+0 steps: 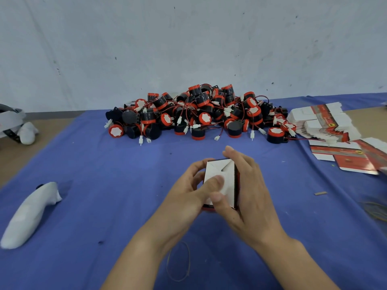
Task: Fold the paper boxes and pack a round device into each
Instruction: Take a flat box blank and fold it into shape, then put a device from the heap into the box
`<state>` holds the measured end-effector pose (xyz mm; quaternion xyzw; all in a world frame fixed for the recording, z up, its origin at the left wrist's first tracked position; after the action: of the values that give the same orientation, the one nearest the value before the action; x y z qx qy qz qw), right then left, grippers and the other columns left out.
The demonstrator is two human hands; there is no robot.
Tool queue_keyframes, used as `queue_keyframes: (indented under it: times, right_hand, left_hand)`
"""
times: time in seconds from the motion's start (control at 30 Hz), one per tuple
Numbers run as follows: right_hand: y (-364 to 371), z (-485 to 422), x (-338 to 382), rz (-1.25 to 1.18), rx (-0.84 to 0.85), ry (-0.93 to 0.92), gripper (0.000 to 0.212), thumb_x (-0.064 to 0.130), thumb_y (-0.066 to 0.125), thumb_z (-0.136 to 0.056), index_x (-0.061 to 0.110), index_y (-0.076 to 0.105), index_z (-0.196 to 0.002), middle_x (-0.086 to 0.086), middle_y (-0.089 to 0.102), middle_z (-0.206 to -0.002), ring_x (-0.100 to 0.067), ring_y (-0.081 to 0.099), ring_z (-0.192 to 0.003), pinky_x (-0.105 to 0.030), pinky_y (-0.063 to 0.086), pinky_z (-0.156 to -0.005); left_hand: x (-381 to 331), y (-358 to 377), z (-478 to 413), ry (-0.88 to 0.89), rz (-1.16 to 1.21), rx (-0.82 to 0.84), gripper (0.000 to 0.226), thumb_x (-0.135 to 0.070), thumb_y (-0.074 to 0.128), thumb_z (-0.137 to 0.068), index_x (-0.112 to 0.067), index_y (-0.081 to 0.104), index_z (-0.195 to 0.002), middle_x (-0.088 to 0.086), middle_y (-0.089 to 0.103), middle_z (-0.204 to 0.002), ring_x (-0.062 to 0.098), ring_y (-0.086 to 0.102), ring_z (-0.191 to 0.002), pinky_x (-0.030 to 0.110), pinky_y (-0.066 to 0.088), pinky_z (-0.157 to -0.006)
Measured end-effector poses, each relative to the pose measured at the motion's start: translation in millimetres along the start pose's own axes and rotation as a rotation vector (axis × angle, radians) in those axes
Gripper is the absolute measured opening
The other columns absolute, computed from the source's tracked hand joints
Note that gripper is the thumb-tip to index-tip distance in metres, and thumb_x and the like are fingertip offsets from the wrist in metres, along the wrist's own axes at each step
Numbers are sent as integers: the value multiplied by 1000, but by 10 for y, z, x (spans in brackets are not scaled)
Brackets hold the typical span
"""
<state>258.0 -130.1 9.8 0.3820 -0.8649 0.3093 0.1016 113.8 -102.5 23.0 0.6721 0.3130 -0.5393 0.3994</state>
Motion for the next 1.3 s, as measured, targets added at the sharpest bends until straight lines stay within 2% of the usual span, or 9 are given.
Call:
queue_keyframes:
  times: [0.17,0.4,0.53,0.63,0.73,0.83,1.07,1.17,1.3]
  right_hand:
    - [26,6,17,43,-15,-73,65,64,34,-100,19,31,-146,1,39,-141,-18,44,-126,-47,49,-98]
    - [-36,-25,-69,-35,23,43,65,69,31,-98,30,23,-149,7,32,-144,-11,42,-127,-24,45,-94]
    - [-60,-17,-141,26,113,56,64,69,30,-98,36,18,-152,19,24,-152,3,32,-137,-26,42,-101]
    - [-112,-17,-225,-5,149,127,57,71,26,-98,50,17,-151,38,19,-150,9,21,-144,-10,24,-112]
    - [-141,-14,-352,-56,96,304,62,78,21,-94,52,20,-150,41,24,-147,11,24,-142,-8,24,-108]
    - [-163,7,-498,-47,88,443,73,82,19,-90,45,20,-153,33,35,-144,9,30,-139,-21,32,-105]
    - [-313,-115,-747,-229,86,742,80,78,26,-80,43,25,-152,36,44,-120,20,48,-103,-14,38,-82]
    - [-358,-111,-879,-193,190,820,74,71,27,-88,37,24,-154,20,54,-115,2,54,-92,-23,40,-71]
    - [-329,-159,-1055,-189,209,868,51,52,34,-103,30,33,-149,-5,65,-104,-18,62,-93,-32,47,-74]
  left_hand:
    - [64,5,-22,37,-140,-50,30,-20,58,-99,-31,55,-127,-5,70,-119,19,70,-105,43,61,-84]
    - [-61,-3,-35,-60,155,16,41,-36,42,-105,-12,64,-130,13,68,-126,28,66,-114,31,56,-81]
    - [-107,-49,-48,-5,169,-53,42,-33,61,-94,-11,63,-130,8,69,-126,27,64,-118,36,57,-92]
    - [-137,-112,-113,275,-447,-298,37,-29,67,-94,-43,56,-126,-27,67,-114,-6,62,-105,9,49,-80]
    - [50,-14,-160,412,-1246,-227,58,-7,52,-97,-44,40,-140,-21,55,-129,4,52,-113,19,47,-87]
    - [365,147,-140,442,-1490,-30,68,-2,48,-93,-34,30,-151,-15,45,-140,10,43,-125,25,42,-97]
    - [144,254,-42,784,-1259,-253,29,-27,47,-100,-32,52,-128,-11,48,-126,10,54,-109,20,49,-85]
    - [-35,-78,-213,643,-1064,-499,26,-38,42,-99,-40,49,-124,-21,46,-123,-3,46,-117,6,37,-90]
    - [-90,-672,-766,325,-829,-735,35,-28,53,-99,-30,45,-133,-7,41,-133,-2,47,-106,15,39,-84]
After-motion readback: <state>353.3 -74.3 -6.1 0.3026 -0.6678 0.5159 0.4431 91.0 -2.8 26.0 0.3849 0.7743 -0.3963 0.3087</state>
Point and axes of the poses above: each hand's wrist, its own z-axis away from the middle knuckle, its own y-axis out of the palm, x = y × z, the point moved 1 cm from there along -z, towards the middle knuckle
